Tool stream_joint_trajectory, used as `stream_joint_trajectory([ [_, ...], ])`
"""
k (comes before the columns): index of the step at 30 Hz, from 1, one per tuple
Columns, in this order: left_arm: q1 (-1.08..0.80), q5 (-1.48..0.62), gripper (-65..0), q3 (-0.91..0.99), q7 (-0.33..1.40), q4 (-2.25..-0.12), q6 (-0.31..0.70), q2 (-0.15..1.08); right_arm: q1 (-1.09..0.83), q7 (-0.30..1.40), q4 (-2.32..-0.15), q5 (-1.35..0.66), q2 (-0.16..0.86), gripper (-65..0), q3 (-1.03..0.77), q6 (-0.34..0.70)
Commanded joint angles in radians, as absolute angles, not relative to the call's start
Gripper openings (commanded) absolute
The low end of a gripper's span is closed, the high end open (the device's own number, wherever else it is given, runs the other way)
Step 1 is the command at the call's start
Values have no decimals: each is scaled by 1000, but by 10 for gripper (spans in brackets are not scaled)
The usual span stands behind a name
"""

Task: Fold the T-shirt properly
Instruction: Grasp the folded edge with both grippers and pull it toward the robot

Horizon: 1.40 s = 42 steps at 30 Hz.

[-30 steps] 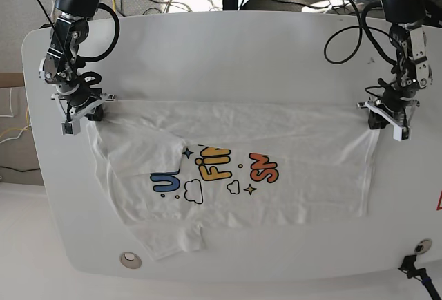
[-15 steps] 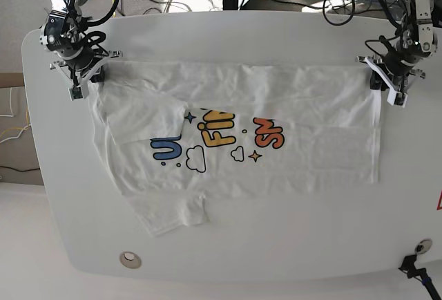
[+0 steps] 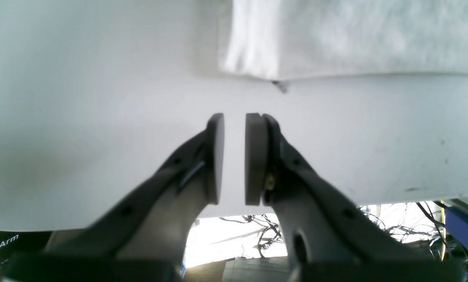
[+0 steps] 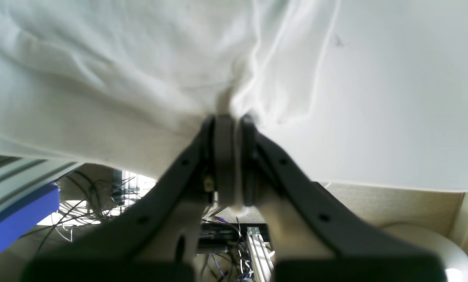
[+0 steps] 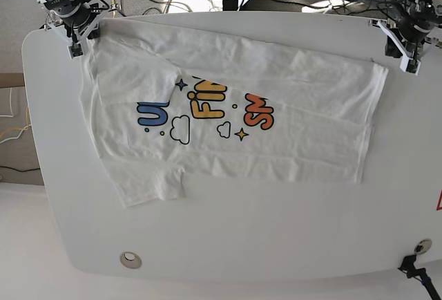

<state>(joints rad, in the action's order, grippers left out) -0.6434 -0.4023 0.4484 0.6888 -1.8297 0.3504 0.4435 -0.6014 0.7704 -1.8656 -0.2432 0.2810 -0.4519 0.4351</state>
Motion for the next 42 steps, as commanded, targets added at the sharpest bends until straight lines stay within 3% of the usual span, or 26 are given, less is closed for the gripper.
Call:
stream_joint_trajectory([
  [1,-639,-406,-574,478,670,-1848,343,464,-601,757,-1880,-251,295,-650,-460,433],
  [4,-602,-409,-567,490,668,-1848,344,464,-590,757,-1879,-251,295,-650,-458,433],
  [5,-575,-407,-538,490,668,-1847,344,464,-581,757,-1879,-251,295,-650,-456,433],
  [10,-478,-404,-190,490,668,-1840,344,463,-567,757,-1876,-251,286,-650,-453,433],
  [12,-447,-409,-114,476,668,-1827,344,463,-552,757,-1876,-242,263,-650,-458,433],
  [17,-364,-409,-112,406,668,-1696,349,463,-547,757,-1876,-248,257,-650,-453,433],
  [21,-309,-406,-112,375,667,-1573,418,456,-538,757,-1876,-249,255,-650,-453,433],
  [24,-297,-403,-167,372,667,-1527,432,427,-529,757,-1860,-249,254,-650,-456,433],
  [28,-303,-403,-321,332,667,-1518,435,429,-527,757,-1848,-249,255,-650,-456,433],
  [34,-315,-403,-639,332,667,-1488,435,429,-527,756,-1848,-251,255,-650,-456,433],
  [42,-424,-404,-650,346,667,-1543,435,432,-532,756,-1848,-243,259,-650,-458,433],
])
